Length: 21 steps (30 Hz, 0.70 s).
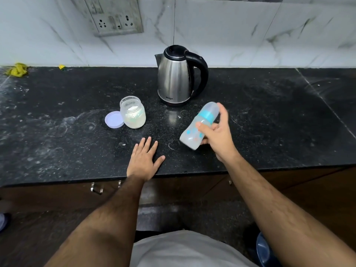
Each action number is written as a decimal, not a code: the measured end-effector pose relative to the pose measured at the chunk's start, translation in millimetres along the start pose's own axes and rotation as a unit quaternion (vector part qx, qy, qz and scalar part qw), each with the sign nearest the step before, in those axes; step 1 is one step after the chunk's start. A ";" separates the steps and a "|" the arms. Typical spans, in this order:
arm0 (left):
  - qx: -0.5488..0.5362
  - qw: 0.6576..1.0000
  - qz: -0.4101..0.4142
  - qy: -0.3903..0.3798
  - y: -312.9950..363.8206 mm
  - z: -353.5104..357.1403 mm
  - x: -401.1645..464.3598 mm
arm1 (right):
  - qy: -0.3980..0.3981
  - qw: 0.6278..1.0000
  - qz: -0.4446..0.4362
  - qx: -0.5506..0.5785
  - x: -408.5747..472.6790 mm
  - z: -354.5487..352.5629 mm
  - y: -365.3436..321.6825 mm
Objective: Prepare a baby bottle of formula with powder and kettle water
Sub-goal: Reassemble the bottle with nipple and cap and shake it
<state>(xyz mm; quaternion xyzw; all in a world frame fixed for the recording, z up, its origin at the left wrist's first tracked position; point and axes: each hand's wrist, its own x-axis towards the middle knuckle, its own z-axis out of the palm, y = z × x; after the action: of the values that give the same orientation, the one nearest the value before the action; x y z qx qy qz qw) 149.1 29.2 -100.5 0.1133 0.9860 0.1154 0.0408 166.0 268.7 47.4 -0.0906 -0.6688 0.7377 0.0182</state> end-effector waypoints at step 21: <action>-0.005 1.000 -0.004 0.006 1.2 -1.5 -1.3 | -0.049 0.998 0.018 -0.032 -9.9 9.4 -0.5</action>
<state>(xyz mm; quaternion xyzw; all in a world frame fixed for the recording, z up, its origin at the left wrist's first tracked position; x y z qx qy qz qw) 150.5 29.7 -98.7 0.1084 0.9861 0.1204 0.0360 174.2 258.1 49.8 -0.0671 -0.6905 0.7195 -0.0309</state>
